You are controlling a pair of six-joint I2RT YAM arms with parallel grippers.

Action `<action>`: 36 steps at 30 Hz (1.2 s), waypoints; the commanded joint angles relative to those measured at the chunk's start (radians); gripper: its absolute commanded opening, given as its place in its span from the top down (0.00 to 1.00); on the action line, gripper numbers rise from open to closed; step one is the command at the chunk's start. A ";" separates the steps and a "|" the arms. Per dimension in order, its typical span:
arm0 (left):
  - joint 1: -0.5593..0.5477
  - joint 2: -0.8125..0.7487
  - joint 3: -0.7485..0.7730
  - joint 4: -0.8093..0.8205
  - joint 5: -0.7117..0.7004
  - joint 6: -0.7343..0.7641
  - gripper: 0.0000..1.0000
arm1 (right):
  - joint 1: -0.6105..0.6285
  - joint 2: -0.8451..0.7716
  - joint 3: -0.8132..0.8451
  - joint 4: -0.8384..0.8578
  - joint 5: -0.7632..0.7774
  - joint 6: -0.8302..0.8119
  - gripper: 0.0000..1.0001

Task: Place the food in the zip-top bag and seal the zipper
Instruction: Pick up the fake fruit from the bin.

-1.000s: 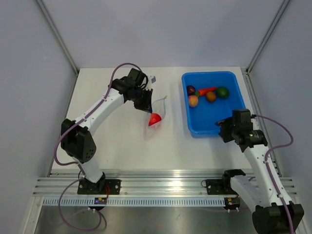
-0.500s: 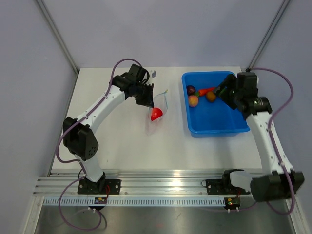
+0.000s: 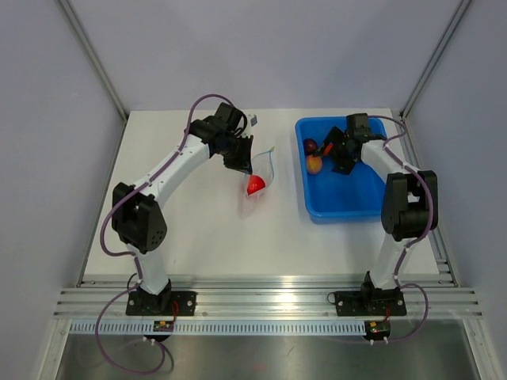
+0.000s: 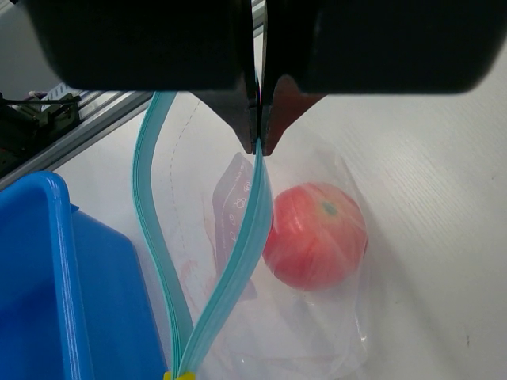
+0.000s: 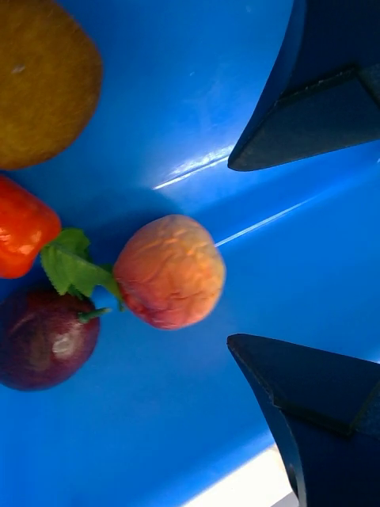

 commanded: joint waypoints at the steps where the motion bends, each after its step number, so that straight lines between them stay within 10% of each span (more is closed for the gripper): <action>1: 0.006 0.007 0.050 0.005 -0.004 0.016 1.00 | 0.002 0.051 0.059 0.131 -0.043 0.029 0.09; 10: 0.006 0.018 0.052 0.002 -0.009 0.019 1.00 | 0.001 0.184 0.103 0.163 -0.088 0.041 0.08; 19: 0.006 0.021 0.058 0.002 -0.004 0.015 1.00 | -0.001 0.151 0.046 0.202 -0.097 0.055 0.39; 36: -0.020 0.037 0.088 0.007 -0.020 -0.016 1.00 | -0.001 -0.312 -0.170 0.091 0.072 -0.005 0.51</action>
